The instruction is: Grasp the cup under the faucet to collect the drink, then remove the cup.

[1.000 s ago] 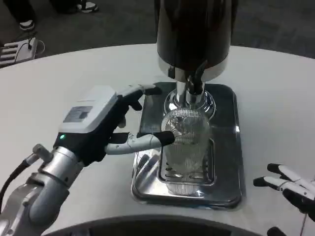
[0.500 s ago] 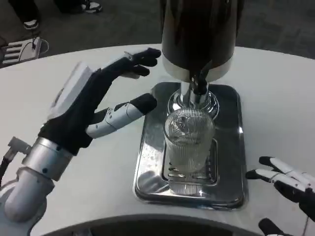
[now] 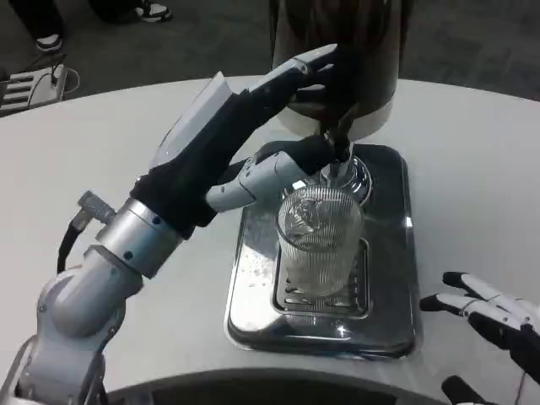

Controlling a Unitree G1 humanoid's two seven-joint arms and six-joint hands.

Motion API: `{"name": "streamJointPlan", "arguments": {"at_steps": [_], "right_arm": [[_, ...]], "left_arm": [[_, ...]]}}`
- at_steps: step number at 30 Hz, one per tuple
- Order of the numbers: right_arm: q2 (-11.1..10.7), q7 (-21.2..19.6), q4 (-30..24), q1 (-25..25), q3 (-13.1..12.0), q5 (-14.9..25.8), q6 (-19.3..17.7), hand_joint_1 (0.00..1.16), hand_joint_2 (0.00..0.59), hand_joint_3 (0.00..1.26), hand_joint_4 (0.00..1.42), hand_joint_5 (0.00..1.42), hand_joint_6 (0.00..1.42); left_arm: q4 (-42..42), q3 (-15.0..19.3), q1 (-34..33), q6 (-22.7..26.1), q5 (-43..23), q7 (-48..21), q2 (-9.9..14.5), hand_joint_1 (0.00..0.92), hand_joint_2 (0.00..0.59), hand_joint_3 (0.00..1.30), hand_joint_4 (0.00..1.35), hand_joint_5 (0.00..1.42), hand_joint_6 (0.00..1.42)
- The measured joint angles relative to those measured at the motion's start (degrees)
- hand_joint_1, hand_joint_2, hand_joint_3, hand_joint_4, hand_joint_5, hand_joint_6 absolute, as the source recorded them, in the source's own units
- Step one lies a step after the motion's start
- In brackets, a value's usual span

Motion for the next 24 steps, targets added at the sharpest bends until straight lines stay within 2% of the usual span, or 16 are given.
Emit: {"name": "streamJointPlan", "arguments": {"at_steps": [11,19,24], "right_arm": [[0.0,0.0,0.0,0.1,0.0,0.1,1.2,0.49,0.511,0.19,0.04,0.12,0.37],[0.0,0.0,0.0,0.1,-0.1,0.4,1.7,0.49,0.511,0.19,0.04,0.12,0.37],[0.0,0.0,0.0,0.2,-0.3,1.0,1.7,0.49,0.511,0.19,0.04,0.12,0.37]], "left_arm": [[2.0,-2.3,-3.0,2.4,0.4,-3.7,-2.9,0.0,0.087,0.04,0.02,0.15,0.11],[1.2,-4.0,-2.9,4.7,1.1,-3.9,-4.2,0.0,0.097,0.0,0.0,0.08,0.06],[-1.5,-4.5,-0.6,5.6,3.0,-2.5,-5.1,0.0,0.098,0.0,0.0,0.07,0.06]]}}
